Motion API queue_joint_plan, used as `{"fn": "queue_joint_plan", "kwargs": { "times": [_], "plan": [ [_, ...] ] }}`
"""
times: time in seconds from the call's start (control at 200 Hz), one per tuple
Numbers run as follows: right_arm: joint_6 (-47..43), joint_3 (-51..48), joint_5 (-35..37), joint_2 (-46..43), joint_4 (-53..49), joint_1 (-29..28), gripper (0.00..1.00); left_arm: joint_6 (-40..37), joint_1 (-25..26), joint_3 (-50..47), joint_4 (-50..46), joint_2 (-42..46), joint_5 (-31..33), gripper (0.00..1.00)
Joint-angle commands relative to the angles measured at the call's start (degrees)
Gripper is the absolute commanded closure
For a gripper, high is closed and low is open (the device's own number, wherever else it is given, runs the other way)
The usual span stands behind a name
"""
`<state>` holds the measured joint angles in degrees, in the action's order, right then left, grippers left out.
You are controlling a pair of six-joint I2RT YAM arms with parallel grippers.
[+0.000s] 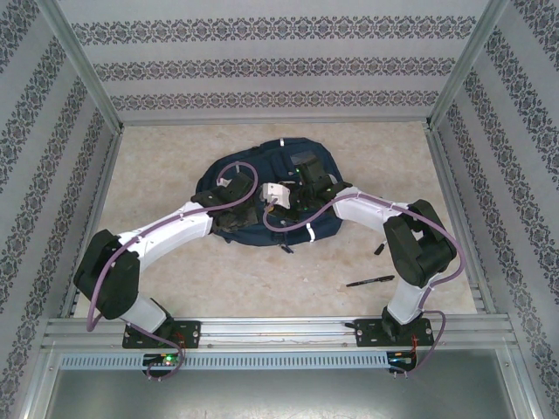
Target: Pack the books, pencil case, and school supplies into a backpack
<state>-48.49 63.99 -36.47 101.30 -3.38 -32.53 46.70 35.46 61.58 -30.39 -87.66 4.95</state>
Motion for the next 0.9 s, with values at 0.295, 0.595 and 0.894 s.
{"fn": "queue_joint_plan", "kwargs": {
  "times": [0.295,0.595,0.894],
  "plan": [
    [-19.2,-3.8,-4.2,-3.7,-5.0,0.8,1.0,-33.6,-13.8,-10.4,12.3,6.2,-7.8,1.0],
    [2.6,-8.0,-1.9,-5.9,10.9,-0.6,0.52,-30.5,-12.8,-14.9,22.8,10.3,-29.1,1.0],
    [13.8,-9.2,8.6,-2.5,22.3,-6.0,0.53,-24.6,-10.3,-15.6,27.1,11.2,-34.1,1.0]
  ]
}}
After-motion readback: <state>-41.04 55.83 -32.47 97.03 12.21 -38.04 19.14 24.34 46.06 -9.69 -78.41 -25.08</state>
